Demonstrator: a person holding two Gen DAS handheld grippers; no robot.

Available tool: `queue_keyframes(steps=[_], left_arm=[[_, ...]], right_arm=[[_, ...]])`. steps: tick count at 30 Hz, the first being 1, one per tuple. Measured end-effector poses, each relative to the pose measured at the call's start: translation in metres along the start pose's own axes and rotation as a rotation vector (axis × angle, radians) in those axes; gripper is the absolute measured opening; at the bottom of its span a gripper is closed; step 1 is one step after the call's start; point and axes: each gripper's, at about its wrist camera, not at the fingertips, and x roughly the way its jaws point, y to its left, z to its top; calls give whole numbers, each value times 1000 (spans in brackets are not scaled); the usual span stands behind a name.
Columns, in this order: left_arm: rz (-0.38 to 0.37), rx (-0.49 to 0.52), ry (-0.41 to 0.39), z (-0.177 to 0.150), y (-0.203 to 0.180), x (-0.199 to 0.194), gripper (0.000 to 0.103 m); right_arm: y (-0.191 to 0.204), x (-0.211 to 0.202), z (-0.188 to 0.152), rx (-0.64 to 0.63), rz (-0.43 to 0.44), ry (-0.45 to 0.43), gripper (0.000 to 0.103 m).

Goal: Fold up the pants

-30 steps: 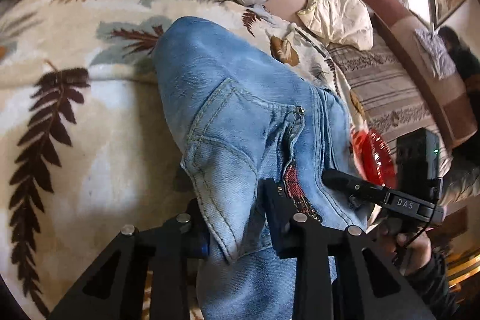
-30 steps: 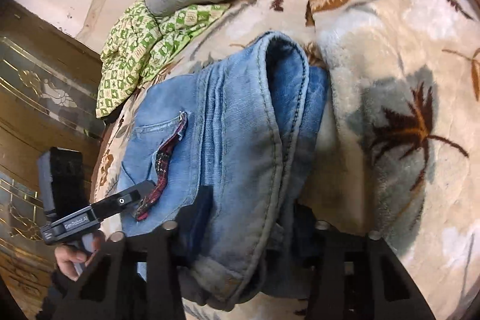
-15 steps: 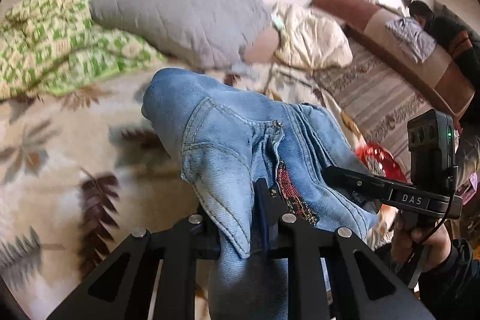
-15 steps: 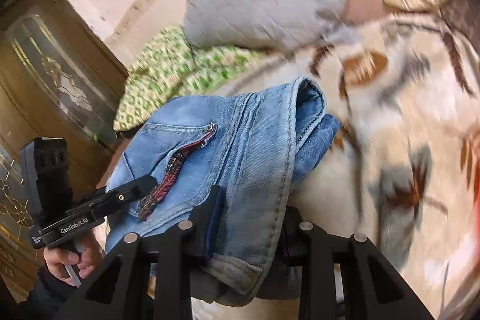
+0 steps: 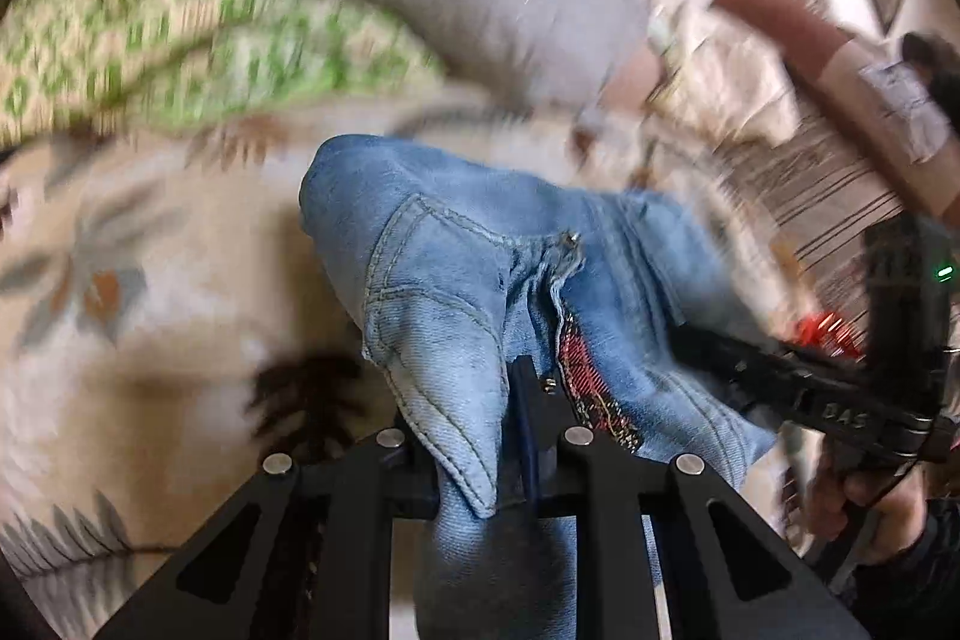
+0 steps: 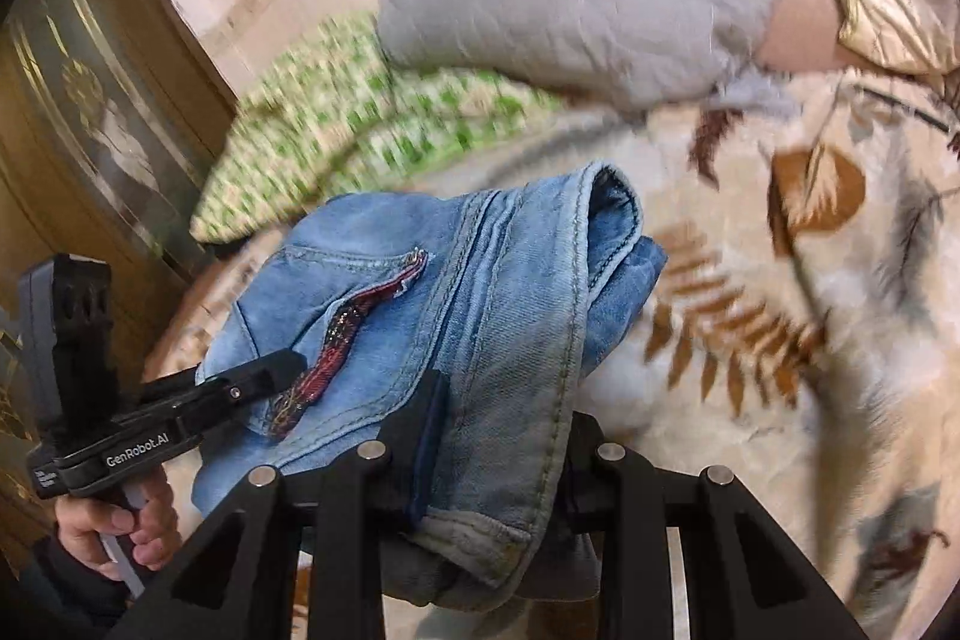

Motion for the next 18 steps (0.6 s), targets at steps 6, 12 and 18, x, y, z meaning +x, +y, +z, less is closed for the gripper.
queue_keyframes(steps=[6,12,18], left_arm=[[-5,5,-2,-11,5,11,22],[-11,-5,-2,-12,6,13,24],[63,-7,-36,-12,6,2,57]], right_arm=[[1,17,-16,-66,-79,18,33],[-3,22,-19,-69,-95,22,33],[0,18,-17,-64,-90,24,44]])
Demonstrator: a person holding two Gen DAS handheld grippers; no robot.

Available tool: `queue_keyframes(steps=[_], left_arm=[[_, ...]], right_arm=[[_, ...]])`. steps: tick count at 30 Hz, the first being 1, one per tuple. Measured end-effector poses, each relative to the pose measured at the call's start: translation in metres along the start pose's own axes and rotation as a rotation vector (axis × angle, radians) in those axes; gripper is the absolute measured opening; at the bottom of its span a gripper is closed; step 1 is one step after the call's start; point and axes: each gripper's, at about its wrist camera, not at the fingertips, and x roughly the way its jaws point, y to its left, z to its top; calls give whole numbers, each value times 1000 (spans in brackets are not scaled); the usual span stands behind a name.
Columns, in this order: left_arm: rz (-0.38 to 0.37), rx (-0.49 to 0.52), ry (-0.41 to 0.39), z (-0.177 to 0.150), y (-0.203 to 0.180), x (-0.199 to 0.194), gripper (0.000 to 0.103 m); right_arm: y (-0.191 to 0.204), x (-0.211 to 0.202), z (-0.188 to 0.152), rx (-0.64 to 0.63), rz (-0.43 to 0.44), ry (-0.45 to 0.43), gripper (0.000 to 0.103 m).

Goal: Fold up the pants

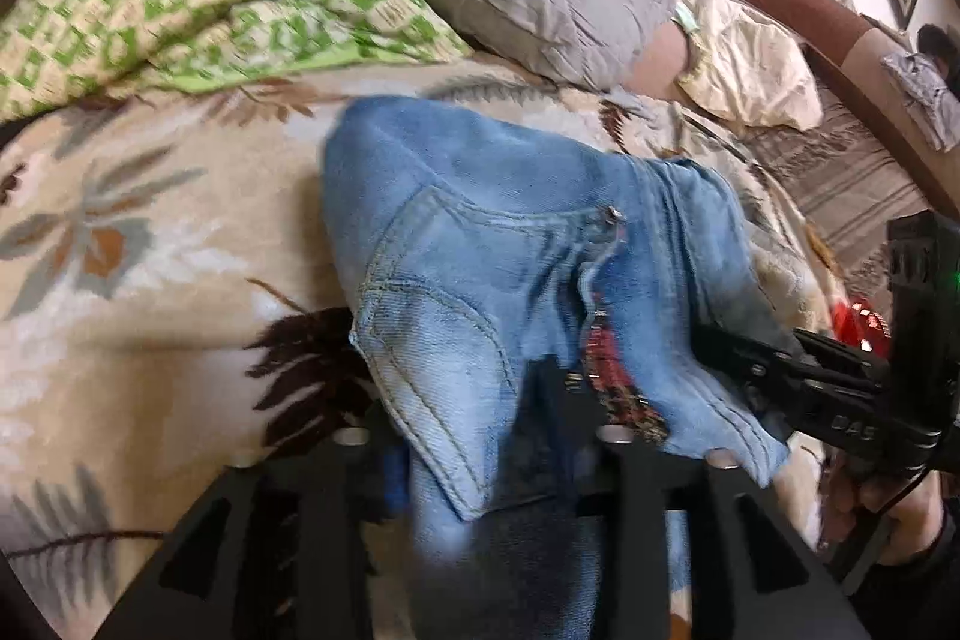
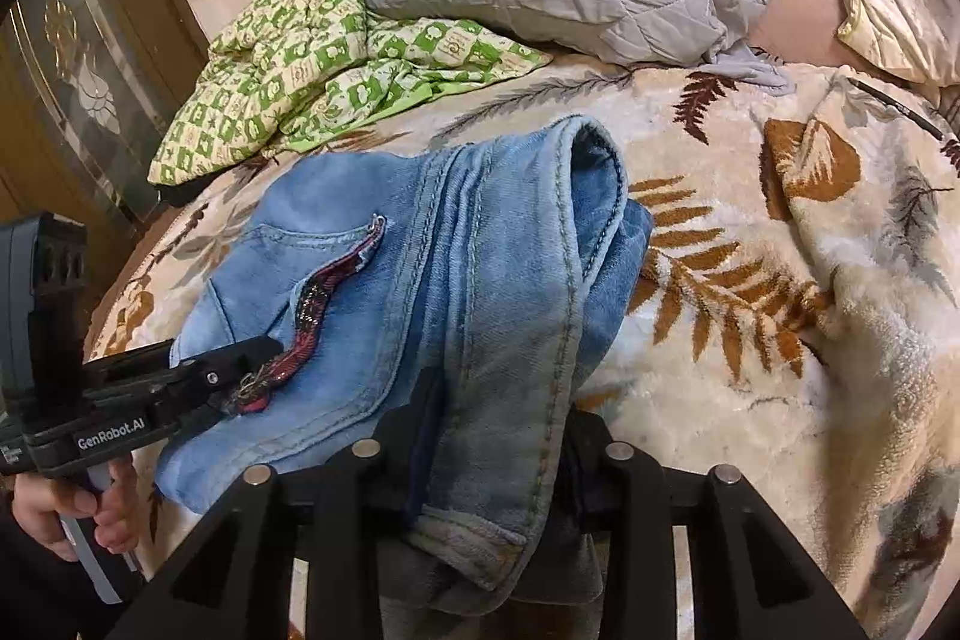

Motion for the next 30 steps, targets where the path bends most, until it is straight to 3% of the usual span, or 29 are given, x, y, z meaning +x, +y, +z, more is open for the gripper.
queue_keyframes(steps=[1,2,4,6,8,12,16,19,25,26,27,28,29,30], left_arm=[[36,-1,-17,-1,0,-7,72],[54,1,-35,-1,1,-14,79],[51,5,-73,-3,4,-33,95],[4,39,-92,-7,3,-50,99],[18,132,-124,-13,-7,-65,99],[115,450,-189,-41,-41,-83,99],[230,792,-188,-72,-76,-74,99],[307,930,-184,-86,-83,-60,99],[409,1040,-212,-90,-85,-36,99],[427,1067,-217,-92,-85,-32,96],[446,1106,-202,-94,-85,-26,79],[464,1127,-172,-95,-85,-19,50],[481,1136,-149,-97,-84,-14,34],[508,1146,-136,-98,-82,-8,27]], right_arm=[[-2,-2,0,11,5,1,61],[-6,-6,1,26,9,7,81],[-13,-18,3,58,23,-6,90],[-19,-32,7,67,45,-24,90],[-26,-46,14,71,47,-36,95],[-39,-58,34,118,88,-52,98],[-43,-44,61,155,149,15,99],[-37,-24,77,151,186,81,99],[-26,18,91,150,162,184,98],[-26,23,92,156,166,195,94],[-26,28,94,164,167,196,88],[-26,32,95,169,166,200,72],[-26,36,97,175,172,209,56],[-26,43,98,183,203,222,47]])
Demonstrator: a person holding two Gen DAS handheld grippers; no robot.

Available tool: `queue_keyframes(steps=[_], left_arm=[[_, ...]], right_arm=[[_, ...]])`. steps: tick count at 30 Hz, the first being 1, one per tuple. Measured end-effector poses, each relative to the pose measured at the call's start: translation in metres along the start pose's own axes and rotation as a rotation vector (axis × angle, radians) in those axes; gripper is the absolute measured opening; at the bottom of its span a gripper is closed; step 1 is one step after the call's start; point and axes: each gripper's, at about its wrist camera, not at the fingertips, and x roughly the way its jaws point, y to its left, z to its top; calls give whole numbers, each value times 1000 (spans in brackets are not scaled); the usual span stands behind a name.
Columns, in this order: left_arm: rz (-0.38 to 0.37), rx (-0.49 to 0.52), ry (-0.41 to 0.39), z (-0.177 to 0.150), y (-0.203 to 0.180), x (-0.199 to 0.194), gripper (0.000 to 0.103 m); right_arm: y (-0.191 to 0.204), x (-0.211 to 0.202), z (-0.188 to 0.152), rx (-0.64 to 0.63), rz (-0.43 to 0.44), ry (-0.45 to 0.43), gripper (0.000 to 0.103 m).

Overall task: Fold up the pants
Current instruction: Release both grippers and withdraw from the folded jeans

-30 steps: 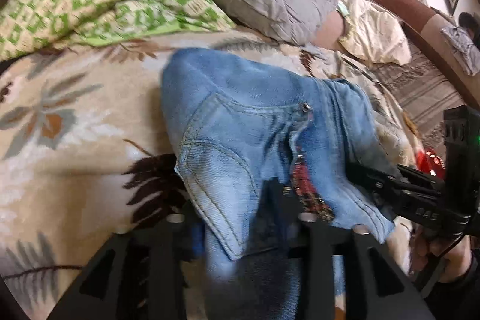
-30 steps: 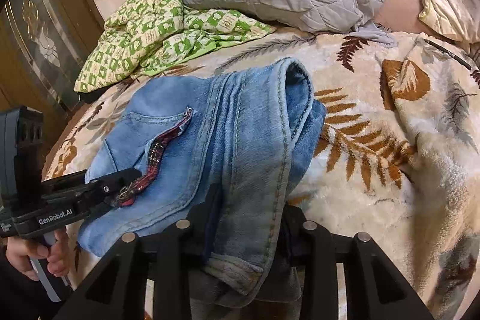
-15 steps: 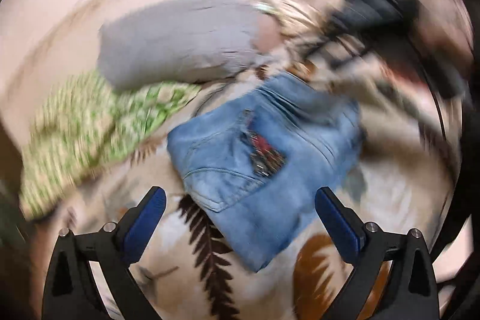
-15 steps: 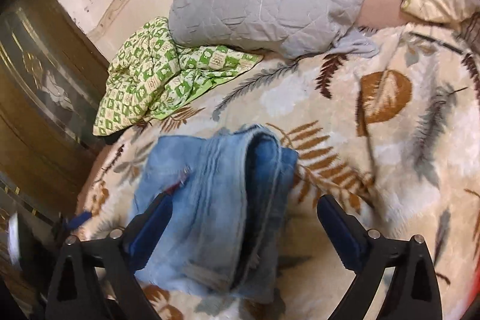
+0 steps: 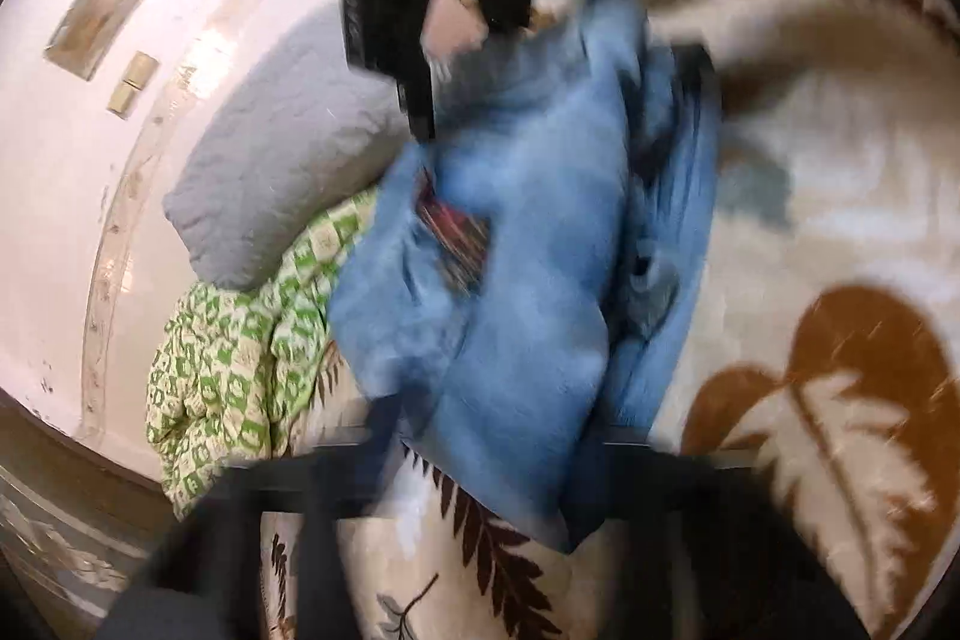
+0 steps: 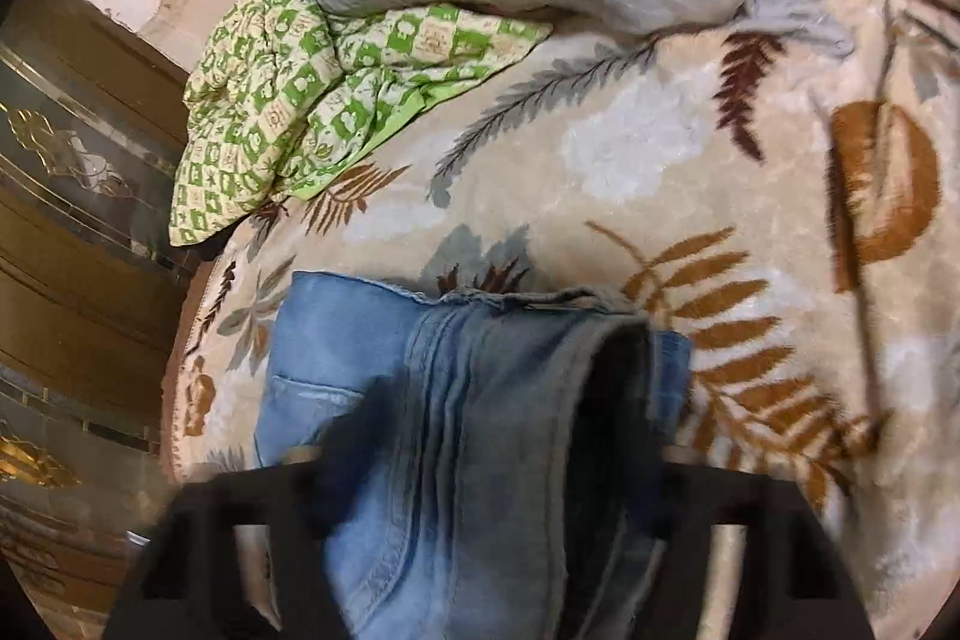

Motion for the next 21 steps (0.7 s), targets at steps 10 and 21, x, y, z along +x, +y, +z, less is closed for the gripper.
queue_keyframes(steps=[10,21], left_arm=[[46,133,17,-13,-32,-1,10],[78,64,7,-16,-20,-3,54]], right_arm=[[-10,-17,16,20,78,-95,5],[-19,-23,4,15,47,-38,42]])
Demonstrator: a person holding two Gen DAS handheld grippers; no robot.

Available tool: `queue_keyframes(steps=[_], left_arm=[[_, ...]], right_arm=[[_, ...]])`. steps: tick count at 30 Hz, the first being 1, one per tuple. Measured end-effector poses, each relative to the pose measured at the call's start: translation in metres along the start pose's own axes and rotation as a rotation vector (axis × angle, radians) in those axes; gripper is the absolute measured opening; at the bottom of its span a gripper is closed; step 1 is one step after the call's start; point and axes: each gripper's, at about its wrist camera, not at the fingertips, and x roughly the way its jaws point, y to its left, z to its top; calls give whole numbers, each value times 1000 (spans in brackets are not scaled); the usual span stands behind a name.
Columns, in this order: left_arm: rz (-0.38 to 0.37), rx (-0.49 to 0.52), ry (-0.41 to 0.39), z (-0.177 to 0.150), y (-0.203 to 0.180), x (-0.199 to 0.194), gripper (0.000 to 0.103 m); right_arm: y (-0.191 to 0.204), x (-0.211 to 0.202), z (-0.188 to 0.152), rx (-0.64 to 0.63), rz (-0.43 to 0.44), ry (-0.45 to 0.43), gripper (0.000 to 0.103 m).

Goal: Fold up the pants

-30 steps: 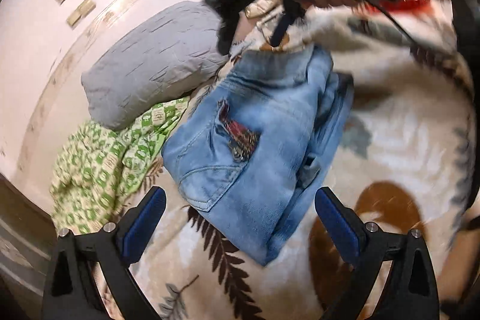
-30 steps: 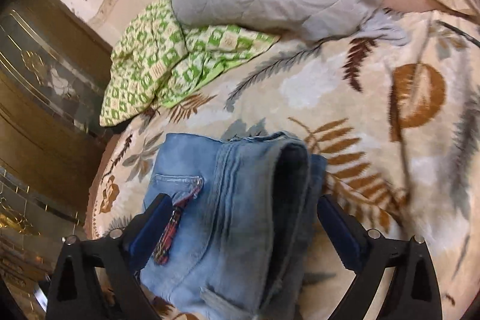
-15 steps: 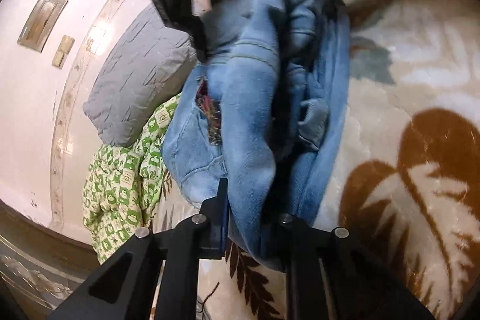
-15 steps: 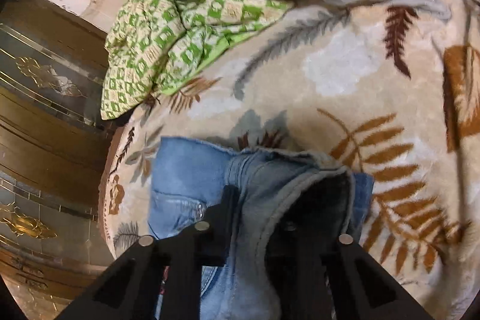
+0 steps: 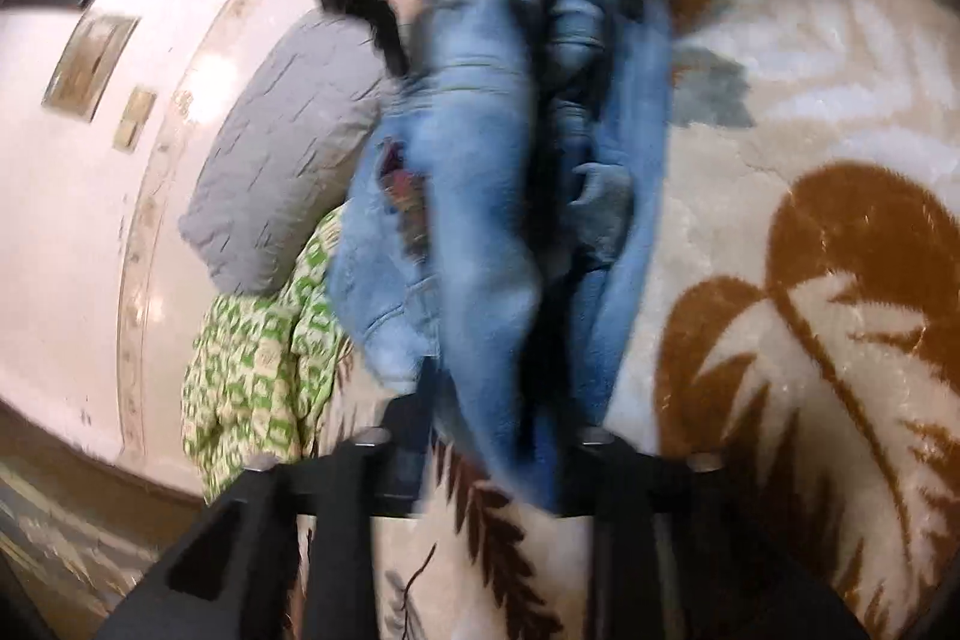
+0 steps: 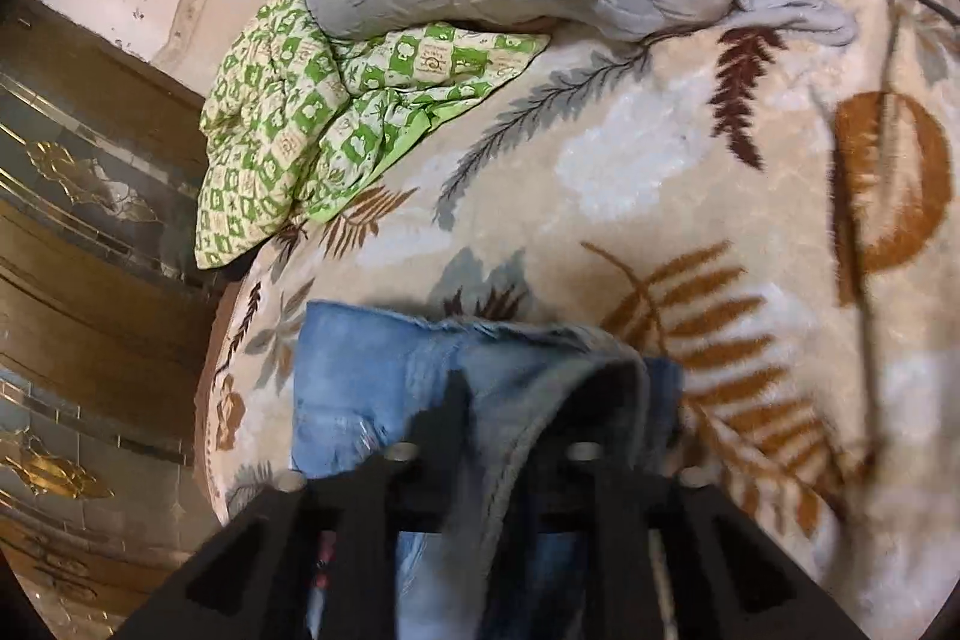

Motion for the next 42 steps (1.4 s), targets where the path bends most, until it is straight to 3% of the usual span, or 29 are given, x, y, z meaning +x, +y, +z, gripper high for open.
queue_keyframes(steps=[1,2,3,8,12,18,22,23,26,27,29,30,32,34,41,42], left_arm=[[-7,-56,-7,-1,10,-6,77],[-40,-113,-27,-2,21,-13,87],[-100,-203,-59,-3,37,-23,95],[-259,-529,-80,-6,106,-21,95],[-416,-850,-66,-15,164,19,96],[-624,-1152,142,-18,194,115,96],[-730,-1391,309,-26,193,172,96],[-743,-1432,344,-27,192,184,96],[-772,-1461,431,-24,187,210,96],[-773,-1446,450,-21,185,216,96],[-744,-1427,448,-16,184,221,92],[-740,-1413,444,-12,183,221,69],[-718,-1379,482,-8,180,223,52],[-718,-1328,490,-3,182,228,44],[-743,-1321,517,-7,181,244,41],[-728,-1319,519,-8,180,248,36]], right_arm=[[0,-9,-5,-21,-14,-18,79],[0,-21,-11,-50,-29,-49,99],[1,-40,-22,-87,-42,-100,100],[4,-85,-66,-216,-12,-150,100],[18,-92,-107,-362,14,-168,100],[39,-66,-148,-509,-14,-183,100],[45,-45,-153,-496,10,-194,97],[46,-43,-153,-485,28,-196,91],[50,-37,-155,-487,53,-211,69],[52,-34,-156,-494,49,-218,67],[51,-32,-156,-488,63,-220,53],[50,-32,-155,-482,73,-224,50],[45,-34,-153,-470,92,-235,37],[40,-35,-152,-453,96,-233,31],[37,-47,-173,-510,71,-215,21],[34,-47,-176,-503,64,-207,21]])
